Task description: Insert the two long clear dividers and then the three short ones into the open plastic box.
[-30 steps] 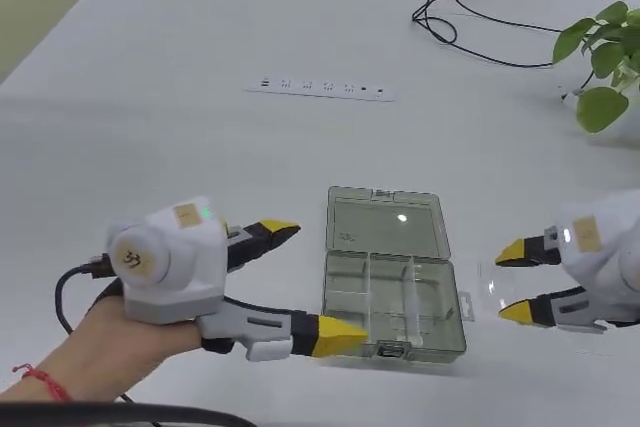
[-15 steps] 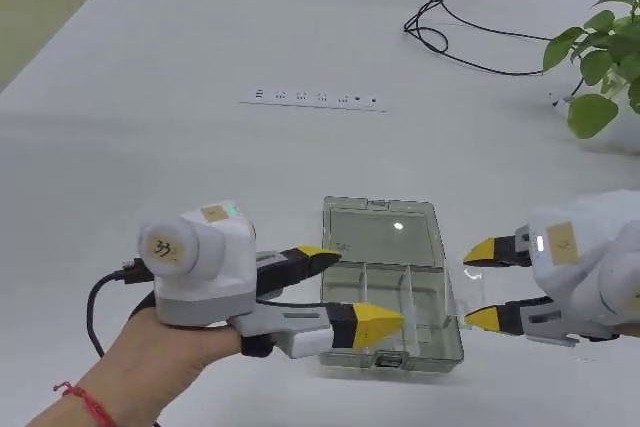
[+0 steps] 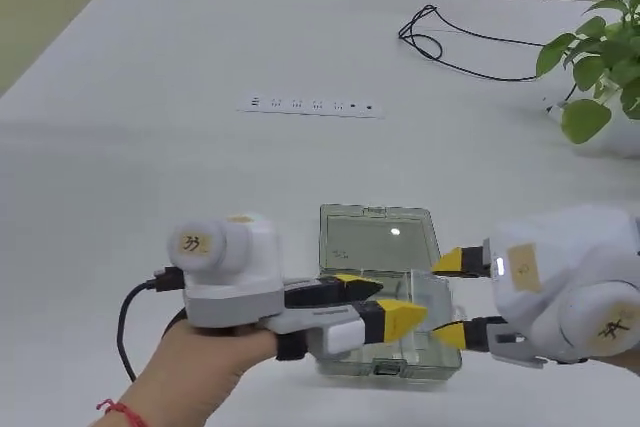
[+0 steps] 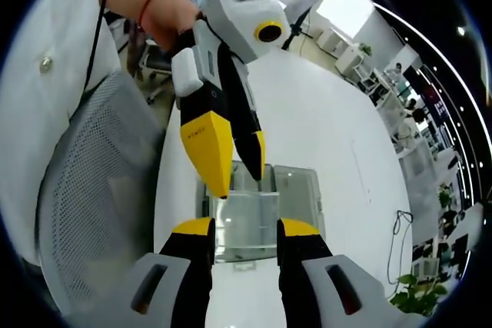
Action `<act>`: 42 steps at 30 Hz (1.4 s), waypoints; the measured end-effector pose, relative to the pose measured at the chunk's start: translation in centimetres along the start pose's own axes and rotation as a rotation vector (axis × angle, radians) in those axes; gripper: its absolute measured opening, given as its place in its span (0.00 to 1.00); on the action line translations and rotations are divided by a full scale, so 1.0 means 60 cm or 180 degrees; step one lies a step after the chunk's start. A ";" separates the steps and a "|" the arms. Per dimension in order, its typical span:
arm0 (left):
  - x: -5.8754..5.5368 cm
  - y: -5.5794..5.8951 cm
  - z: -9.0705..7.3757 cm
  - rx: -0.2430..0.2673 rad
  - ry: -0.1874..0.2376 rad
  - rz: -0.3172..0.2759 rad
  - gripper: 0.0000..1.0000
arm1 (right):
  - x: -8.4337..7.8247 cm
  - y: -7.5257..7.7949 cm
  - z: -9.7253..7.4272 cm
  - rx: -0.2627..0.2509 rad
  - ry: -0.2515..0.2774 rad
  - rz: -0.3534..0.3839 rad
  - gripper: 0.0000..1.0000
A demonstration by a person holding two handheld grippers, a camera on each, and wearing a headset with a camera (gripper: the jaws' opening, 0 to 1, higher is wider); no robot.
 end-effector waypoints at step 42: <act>-0.020 0.001 0.010 -0.0156 0.0043 -0.0638 0.00 | 0.026 -0.009 0.006 -0.0053 -0.0056 -0.0240 0.34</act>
Point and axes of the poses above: the centre of the closed fingertips' face, and the gripper's own axes: z roughly forward along the fingers, y roughly to its right, x roughly out of its top, the point moved 2 cm from there along -z, roughly backward along the fingers, and after that the axes turned 10 degrees about -z, right-handed, at the moved point
